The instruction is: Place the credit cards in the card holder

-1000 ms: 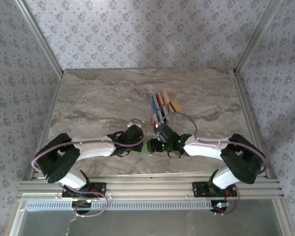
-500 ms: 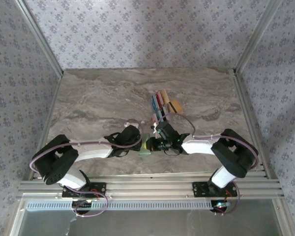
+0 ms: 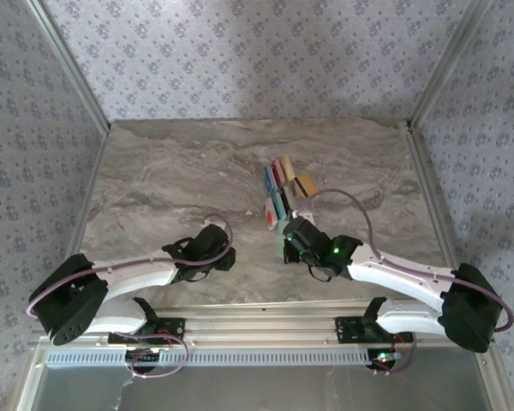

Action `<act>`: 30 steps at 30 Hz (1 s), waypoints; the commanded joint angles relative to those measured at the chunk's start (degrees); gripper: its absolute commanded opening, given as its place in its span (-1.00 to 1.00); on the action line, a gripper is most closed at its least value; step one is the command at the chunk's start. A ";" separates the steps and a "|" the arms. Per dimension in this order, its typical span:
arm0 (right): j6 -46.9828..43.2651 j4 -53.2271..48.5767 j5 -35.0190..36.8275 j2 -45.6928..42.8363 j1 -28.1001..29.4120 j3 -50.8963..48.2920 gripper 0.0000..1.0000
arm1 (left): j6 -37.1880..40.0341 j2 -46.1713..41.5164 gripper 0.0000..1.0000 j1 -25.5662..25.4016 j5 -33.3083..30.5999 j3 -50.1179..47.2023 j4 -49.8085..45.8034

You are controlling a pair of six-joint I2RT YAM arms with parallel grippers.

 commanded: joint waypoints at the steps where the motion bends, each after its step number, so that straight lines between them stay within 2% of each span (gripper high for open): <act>1: 3.30 -16.56 14.28 2.95 2.10 5.44 -1.00 | -0.86 -0.57 -0.33 0.41 -0.57 0.78 -1.74; 4: 5.28 -21.80 16.92 9.14 4.03 9.38 -1.00 | -0.97 -0.94 -0.33 0.36 -0.65 0.82 -2.00; 10: 5.66 -23.33 14.15 24.06 6.87 15.53 -0.95 | -1.16 -2.78 -0.31 0.71 -0.97 0.59 -3.05; 12: 5.13 -22.72 12.92 27.95 7.93 17.52 -0.78 | -1.24 -3.61 -0.30 0.97 -0.90 0.40 -3.36; 15: 2.66 -19.15 10.22 31.75 8.68 19.82 -0.34 | -1.34 -4.69 -0.29 1.52 -0.88 0.21 -3.95; 17: 0.73 -16.80 8.12 33.07 8.81 21.17 -0.18 | -1.52 -5.42 -0.28 1.89 -0.64 -0.06 -4.25; 19: -1.37 -13.72 5.20 33.36 8.75 21.86 0.00 | -1.82 -6.52 -0.27 2.71 -0.08 -0.62 -4.41; 25: -8.83 -1.77 -5.96 27.80 6.98 19.52 0.24 | -2.00 -10.81 -0.18 4.56 1.51 -1.95 -5.32; 27: -9.59 0.17 -7.15 23.53 6.04 18.01 0.25 | -1.24 -11.11 -0.12 4.54 2.37 -1.58 -5.62; 30: -9.12 -0.86 -4.40 17.01 3.23 14.83 0.25 | 0.03 -10.19 -0.05 4.17 4.41 -0.73 -4.81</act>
